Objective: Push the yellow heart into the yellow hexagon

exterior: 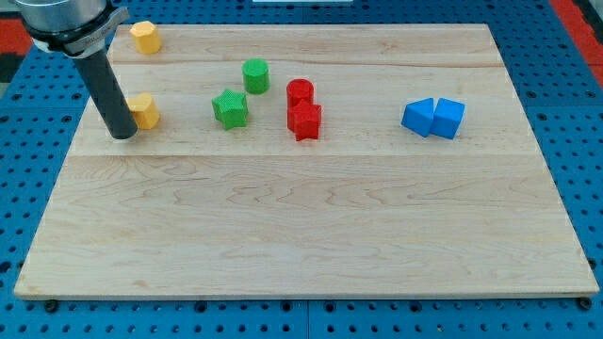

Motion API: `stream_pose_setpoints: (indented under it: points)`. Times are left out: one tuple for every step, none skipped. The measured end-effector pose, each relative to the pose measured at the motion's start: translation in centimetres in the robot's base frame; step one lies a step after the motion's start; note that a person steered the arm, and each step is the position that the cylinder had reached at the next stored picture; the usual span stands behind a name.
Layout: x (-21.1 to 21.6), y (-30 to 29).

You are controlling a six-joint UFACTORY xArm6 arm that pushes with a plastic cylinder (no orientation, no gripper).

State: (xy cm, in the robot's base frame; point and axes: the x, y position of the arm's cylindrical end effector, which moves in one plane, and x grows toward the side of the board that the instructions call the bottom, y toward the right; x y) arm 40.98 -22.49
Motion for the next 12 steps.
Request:
stream_pose_setpoints:
  points:
    - [0.4,1.3]
    - [0.0,3.8]
    - [-1.3,3.3]
    - [-3.4,1.6]
    - [-5.4,1.0]
    - [-7.6,1.0]
    - [-4.4,1.1]
    - [-2.8,-1.3]
    - [-5.8,-2.1]
    - [-9.4,-2.1]
    - [-12.4,-2.1]
    - [-11.0,-1.7]
